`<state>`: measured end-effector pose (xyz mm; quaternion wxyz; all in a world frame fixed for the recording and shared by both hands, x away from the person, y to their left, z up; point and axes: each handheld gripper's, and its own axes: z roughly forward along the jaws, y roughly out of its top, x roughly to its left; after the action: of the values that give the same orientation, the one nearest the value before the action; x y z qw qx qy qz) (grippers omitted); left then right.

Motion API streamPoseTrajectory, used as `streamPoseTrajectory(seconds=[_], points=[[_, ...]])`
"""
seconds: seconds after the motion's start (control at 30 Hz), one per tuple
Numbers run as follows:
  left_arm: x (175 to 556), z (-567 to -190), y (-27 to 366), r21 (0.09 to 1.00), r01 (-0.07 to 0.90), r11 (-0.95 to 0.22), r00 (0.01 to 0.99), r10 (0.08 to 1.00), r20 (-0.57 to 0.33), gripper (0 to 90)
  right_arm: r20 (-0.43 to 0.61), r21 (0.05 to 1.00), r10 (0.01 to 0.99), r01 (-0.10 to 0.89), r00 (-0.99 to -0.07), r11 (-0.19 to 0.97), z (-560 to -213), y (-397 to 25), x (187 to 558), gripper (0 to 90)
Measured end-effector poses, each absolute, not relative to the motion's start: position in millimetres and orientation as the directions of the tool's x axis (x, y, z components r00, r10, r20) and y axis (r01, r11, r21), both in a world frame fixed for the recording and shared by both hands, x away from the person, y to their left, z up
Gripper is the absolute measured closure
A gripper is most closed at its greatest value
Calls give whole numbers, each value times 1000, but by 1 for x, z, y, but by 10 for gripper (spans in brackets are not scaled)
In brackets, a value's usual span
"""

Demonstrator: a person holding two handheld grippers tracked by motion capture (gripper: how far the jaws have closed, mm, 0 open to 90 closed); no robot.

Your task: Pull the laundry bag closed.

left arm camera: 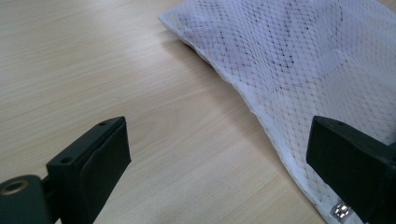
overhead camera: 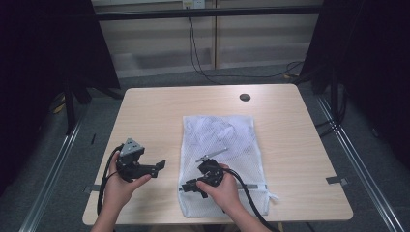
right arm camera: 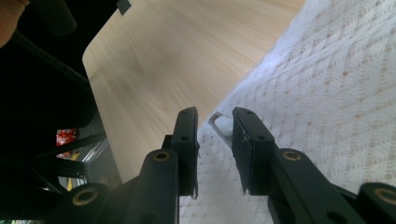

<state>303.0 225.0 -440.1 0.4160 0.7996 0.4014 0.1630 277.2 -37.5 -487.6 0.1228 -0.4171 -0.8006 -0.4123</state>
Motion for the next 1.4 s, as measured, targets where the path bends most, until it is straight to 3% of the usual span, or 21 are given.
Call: streamPoseTrajectory(seconds=[0.47,1.4], points=[[303,-440,225,795,501,-342,626,777,-60,59,522,542,608,783,-598,304,-489,-37,278,714],[303,-441,225,786,500,-362,633,773,-46,63,563,526,584,799,-585,292,-496,-24,279,756]])
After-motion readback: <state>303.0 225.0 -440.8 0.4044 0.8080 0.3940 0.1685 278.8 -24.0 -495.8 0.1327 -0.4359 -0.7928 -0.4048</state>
